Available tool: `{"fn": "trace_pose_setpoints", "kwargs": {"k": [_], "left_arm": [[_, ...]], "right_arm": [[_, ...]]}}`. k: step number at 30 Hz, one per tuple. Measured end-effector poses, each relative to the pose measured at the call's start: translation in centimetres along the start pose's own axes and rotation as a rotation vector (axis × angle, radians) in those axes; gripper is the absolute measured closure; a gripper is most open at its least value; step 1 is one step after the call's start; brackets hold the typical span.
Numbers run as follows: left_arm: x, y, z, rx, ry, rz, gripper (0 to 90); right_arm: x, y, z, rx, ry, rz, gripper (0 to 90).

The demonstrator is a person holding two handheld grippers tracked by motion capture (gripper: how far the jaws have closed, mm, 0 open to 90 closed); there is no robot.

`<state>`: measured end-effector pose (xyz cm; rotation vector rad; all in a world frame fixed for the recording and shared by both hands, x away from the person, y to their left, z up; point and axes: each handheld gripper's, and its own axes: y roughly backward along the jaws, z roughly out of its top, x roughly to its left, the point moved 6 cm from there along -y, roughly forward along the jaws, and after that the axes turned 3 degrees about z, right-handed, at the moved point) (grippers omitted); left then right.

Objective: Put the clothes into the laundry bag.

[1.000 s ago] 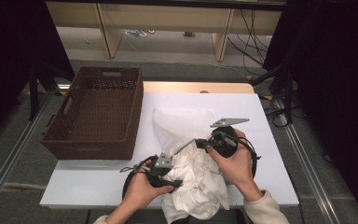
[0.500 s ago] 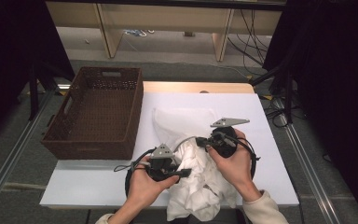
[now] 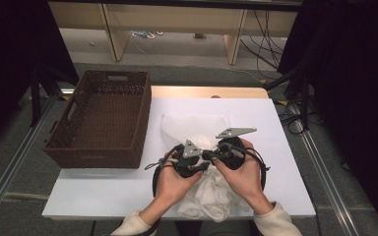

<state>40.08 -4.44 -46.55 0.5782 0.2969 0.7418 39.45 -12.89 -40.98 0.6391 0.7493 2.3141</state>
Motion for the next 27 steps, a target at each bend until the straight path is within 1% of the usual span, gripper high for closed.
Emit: {"fn": "trace_pose_setpoints", "kwargs": {"k": [1,2,3,4,5,6,7,8,9,10,11,12,13,14,15,16,17,18,19,20,21,22,23,24,25,27], "left_arm": [[0.3,-0.4,-0.2,0.012,-0.006,0.01,74.3],[0.6,-0.9,-0.5,0.034,-0.027,0.025,74.1],[0.7,-1.6,-0.7,0.027,-0.007,0.037,73.7],[0.8,-1.7,-0.9,0.03,-0.01,0.038,72.6],[0.9,-1.7,-0.9,0.018,-0.002,0.039,71.7],[1.0,-1.4,-0.9,0.027,-0.027,0.025,70.1],[1.0,-1.3,-0.9,-0.005,-0.012,0.037,67.5],[1.2,-0.9,-1.0,0.003,-0.044,0.033,62.3],[1.4,-0.2,-1.1,0.004,-0.059,0.039,56.2],[1.4,0.2,-1.1,-0.002,-0.056,0.03,47.6],[1.4,0.8,-1.2,-0.01,-0.061,0.024,43.2],[1.4,1.6,-1.2,-0.017,-0.057,0.014,38.5],[1.4,2.7,-1.3,-0.025,-0.053,0.006,35.2],[1.2,3.5,-1.3,-0.044,-0.055,-0.001,32.6],[1.2,4.1,-1.3,-0.051,-0.062,-0.005,31.0],[0.9,4.8,-1.4,-0.065,-0.06,-0.023,29.6],[0.7,5.7,-1.6,-0.068,-0.065,-0.039,28.9],[0.6,6.1,-1.8,-0.071,-0.079,-0.049,29.0],[0.5,6.6,-2.2,-0.06,-0.097,-0.062,29.5],[0.5,6.8,-2.5,-0.048,-0.118,-0.063,31.1],[0.5,6.8,-2.9,-0.043,-0.107,-0.053,32.6],[0.7,6.5,-3.3,-0.035,-0.109,-0.044,34.5],[1.1,6.3,-3.8,-0.016,-0.11,-0.024,35.3],[1.4,6.0,-4.1,-0.005,-0.114,-0.004,35.3],[1.7,5.7,-4.2,0.007,-0.129,0.01,35.1],[2.1,5.0,-4.5,0.018,-0.121,0.01,32.8]], "right_arm": [[0.0,-0.1,-0.1,0.006,-0.005,-0.006,90.0],[-0.2,-0.2,-0.1,0.004,0.009,-0.014,90.0],[-0.2,-0.2,-0.1,0.009,-0.011,-0.007,90.0],[-0.2,-0.2,-0.2,0.012,-0.02,-0.005,90.0],[-0.2,-0.2,-0.2,0.011,-0.021,-0.009,90.0],[-0.4,-0.2,-0.1,0.004,-0.003,-0.011,90.0],[-0.5,-0.2,0.0,-0.001,-0.01,-0.002,90.0],[-0.6,-0.1,0.0,-0.004,-0.015,-0.004,90.0],[-0.8,0.1,0.1,-0.01,-0.01,-0.016,90.0],[-0.9,0.2,0.2,-0.016,-0.014,-0.013,90.0],[-1.1,0.4,0.3,-0.019,-0.007,-0.019,90.0],[-1.0,0.4,0.3,-0.024,-0.024,-0.005,90.0],[-1.2,0.6,0.4,-0.033,-0.012,-0.015,90.0],[-1.3,0.8,0.4,-0.034,-0.023,-0.026,90.0],[-1.3,0.8,0.5,-0.042,-0.026,-0.026,90.0],[-1.3,0.9,0.4,-0.036,-0.032,-0.025,90.0],[-1.5,1.0,0.5,-0.038,-0.02,-0.03,90.0],[-1.5,1.0,0.5,-0.039,-0.023,-0.03,90.0],[-1.5,1.0,0.5,-0.038,-0.023,-0.031,90.0],[-1.5,1.0,0.5,-0.034,-0.031,-0.033,90.0],[-1.5,1.0,0.4,-0.033,-0.032,-0.03,90.0],[-1.6,0.9,0.5,-0.04,-0.002,-0.024,90.0],[-1.6,0.9,0.5,-0.037,-0.003,-0.029,90.0],[-1.6,0.9,0.5,-0.035,0.001,-0.028,90.0],[-1.6,0.9,0.5,-0.037,0.005,-0.036,90.0],[-1.6,0.9,0.5,-0.033,0.004,-0.037,90.0]]}}
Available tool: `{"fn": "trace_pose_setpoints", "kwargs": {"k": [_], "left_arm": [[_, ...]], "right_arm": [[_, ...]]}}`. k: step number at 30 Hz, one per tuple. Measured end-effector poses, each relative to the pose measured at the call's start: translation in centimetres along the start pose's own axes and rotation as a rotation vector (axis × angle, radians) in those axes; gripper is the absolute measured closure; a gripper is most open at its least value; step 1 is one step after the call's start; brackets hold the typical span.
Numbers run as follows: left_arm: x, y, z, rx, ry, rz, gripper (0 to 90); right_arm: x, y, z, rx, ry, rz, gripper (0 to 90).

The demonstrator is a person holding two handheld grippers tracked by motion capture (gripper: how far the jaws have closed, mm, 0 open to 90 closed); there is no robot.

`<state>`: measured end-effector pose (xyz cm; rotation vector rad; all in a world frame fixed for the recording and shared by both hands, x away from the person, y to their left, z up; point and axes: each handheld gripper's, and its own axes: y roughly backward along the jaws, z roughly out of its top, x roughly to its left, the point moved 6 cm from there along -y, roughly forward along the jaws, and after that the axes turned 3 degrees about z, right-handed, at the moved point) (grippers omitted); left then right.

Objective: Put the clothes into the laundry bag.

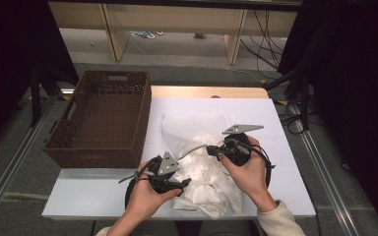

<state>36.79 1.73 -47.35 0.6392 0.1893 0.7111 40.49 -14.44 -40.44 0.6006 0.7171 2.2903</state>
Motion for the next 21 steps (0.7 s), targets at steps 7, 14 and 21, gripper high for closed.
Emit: {"fn": "trace_pose_setpoints", "kwargs": {"k": [7,14,21], "left_arm": [[0.2,-3.1,-1.4,0.093,0.029,-0.09,54.7],[-0.6,-2.5,0.0,0.049,0.09,-0.125,77.1],[-3.3,0.9,4.9,-0.127,0.059,-0.153,80.0]], "right_arm": [[0.0,0.0,0.0,0.0,-0.001,0.008,90.0],[0.2,-0.1,-0.1,-0.001,0.005,-0.02,90.0],[0.8,0.0,0.1,-0.02,-0.007,-0.013,90.0]]}}
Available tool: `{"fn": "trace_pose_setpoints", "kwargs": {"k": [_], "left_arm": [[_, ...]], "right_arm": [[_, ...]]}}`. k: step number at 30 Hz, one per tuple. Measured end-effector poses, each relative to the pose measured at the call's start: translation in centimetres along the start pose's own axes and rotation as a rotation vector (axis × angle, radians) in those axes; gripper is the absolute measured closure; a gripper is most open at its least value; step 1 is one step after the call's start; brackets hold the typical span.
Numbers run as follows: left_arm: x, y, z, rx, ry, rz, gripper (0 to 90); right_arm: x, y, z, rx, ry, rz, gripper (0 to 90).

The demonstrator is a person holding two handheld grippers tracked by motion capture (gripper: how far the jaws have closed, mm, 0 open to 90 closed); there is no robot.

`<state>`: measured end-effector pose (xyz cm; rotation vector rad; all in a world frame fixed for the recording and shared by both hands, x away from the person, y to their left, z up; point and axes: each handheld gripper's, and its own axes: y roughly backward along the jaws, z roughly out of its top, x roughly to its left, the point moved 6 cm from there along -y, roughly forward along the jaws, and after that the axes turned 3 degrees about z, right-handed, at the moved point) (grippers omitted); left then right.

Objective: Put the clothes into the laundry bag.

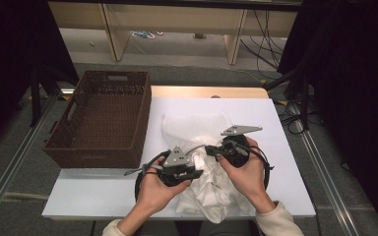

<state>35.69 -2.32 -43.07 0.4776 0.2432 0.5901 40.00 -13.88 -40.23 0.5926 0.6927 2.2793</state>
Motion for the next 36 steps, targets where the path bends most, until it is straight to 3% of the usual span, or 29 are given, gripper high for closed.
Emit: {"fn": "trace_pose_setpoints", "kwargs": {"k": [1,2,3,5,9,10,11,13,16,17,20,26,28,30,32,34,35,36], "left_arm": [[-0.6,-0.3,0.5,-0.002,-0.007,-0.023,80.2],[-0.6,-0.6,0.7,-0.004,-0.008,-0.02,80.6],[-0.3,-1.1,0.9,-0.001,-0.023,-0.002,81.0],[0.0,-2.5,0.9,-0.001,0.002,0.006,81.7],[1.4,-4.6,0.3,0.022,-0.028,0.043,81.9],[1.8,-5.3,0.1,0.016,0.008,0.07,81.9],[2.3,-5.7,-0.2,0.037,-0.006,0.075,81.9],[3.1,-6.6,-0.6,0.036,0.028,0.097,81.8],[3.0,-7.0,-0.4,0.016,0.023,0.118,81.3],[3.0,-6.7,-0.4,0.031,-0.01,0.131,80.6],[2.9,-5.9,-0.5,0.016,0.002,0.115,73.8],[2.3,-2.1,-0.9,0.008,-0.014,0.105,41.0],[1.9,-0.8,-1.1,0.01,0.004,0.073,36.6],[1.8,0.5,-1.4,-0.005,0.007,0.091,34.0],[1.7,1.5,-2.0,0.012,-0.02,0.088,31.2],[1.7,1.9,-3.0,0.065,-0.052,0.085,27.9],[1.4,1.7,-3.5,0.069,-0.034,0.088,26.9],[1.3,1.6,-4.0,0.093,-0.049,0.074,25.9]], "right_arm": [[0.1,-0.1,0.1,-0.011,0.027,0.012,90.0],[0.4,0.0,0.0,0.004,0.011,0.02,90.0],[0.6,0.0,0.0,0.005,0.011,0.032,90.0],[1.0,-0.1,-0.2,0.015,0.005,0.045,90.0],[0.8,-0.4,-0.3,0.027,-0.014,0.055,90.0],[0.6,-0.3,-0.3,0.027,-0.016,0.056,90.0],[0.2,-0.5,-0.3,0.016,-0.003,0.06,90.0],[-0.1,-0.2,-0.2,0.017,-0.022,0.044,90.0],[-0.1,0.1,-0.2,0.014,-0.052,0.055,90.0],[-0.2,0.1,-0.2,0.019,-0.044,0.049,90.0],[-0.3,0.2,-0.1,0.01,-0.024,0.044,90.0],[-0.7,0.4,0.1,0.0,-0.035,0.044,90.0],[-0.7,0.6,0.1,0.005,-0.03,0.038,90.0],[-0.7,0.6,0.1,0.005,-0.037,0.05,90.0],[-0.8,0.5,0.1,0.001,-0.03,0.046,90.0],[-0.9,0.5,0.1,0.003,-0.022,0.033,90.0],[-0.7,0.5,0.0,0.014,-0.039,0.035,90.0],[-0.8,0.5,0.0,0.015,-0.038,0.032,90.0]]}}
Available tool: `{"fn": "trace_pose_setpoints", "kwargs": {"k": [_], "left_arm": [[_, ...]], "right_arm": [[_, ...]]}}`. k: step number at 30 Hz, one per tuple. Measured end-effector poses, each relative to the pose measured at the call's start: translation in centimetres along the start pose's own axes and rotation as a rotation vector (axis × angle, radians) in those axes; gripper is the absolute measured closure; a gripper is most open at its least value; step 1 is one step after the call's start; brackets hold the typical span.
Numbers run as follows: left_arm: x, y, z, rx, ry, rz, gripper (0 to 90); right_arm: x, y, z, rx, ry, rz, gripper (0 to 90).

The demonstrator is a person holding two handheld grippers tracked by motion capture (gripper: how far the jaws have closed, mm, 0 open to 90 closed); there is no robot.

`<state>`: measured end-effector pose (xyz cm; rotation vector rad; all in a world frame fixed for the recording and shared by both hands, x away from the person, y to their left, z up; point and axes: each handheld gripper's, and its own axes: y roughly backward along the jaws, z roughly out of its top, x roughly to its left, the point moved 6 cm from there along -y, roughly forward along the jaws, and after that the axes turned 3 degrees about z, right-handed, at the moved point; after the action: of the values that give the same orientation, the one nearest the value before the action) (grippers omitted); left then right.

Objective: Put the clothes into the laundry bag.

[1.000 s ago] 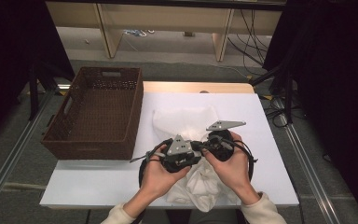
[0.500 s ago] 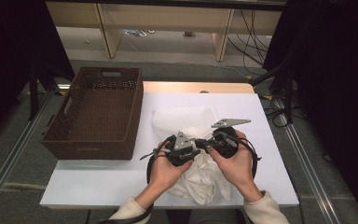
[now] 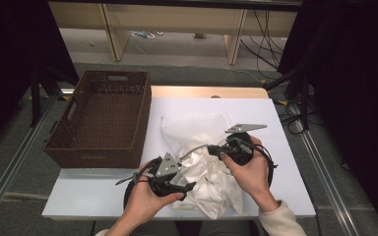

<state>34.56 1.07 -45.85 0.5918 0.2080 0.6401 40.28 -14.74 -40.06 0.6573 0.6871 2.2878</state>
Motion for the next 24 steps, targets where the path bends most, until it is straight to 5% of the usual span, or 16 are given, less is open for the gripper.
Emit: {"fn": "trace_pose_setpoints", "kwargs": {"k": [6,12,18,24], "left_arm": [[-1.5,-2.6,-2.1,0.096,-0.057,-0.05,21.4],[-2.2,-4.6,-2.4,0.141,-0.066,-0.075,22.1],[-2.1,-5.4,-2.3,0.142,-0.131,-0.047,48.5],[-1.9,-5.2,-1.3,0.053,-0.039,-0.041,74.4]], "right_arm": [[0.0,-0.1,0.0,0.002,-0.007,0.001,90.0],[-0.2,-0.1,-0.1,0.014,-0.003,0.011,90.0],[-0.1,-0.2,-0.2,0.02,-0.02,0.0,90.0],[0.0,-0.5,-0.3,0.025,-0.002,0.013,90.0]]}}
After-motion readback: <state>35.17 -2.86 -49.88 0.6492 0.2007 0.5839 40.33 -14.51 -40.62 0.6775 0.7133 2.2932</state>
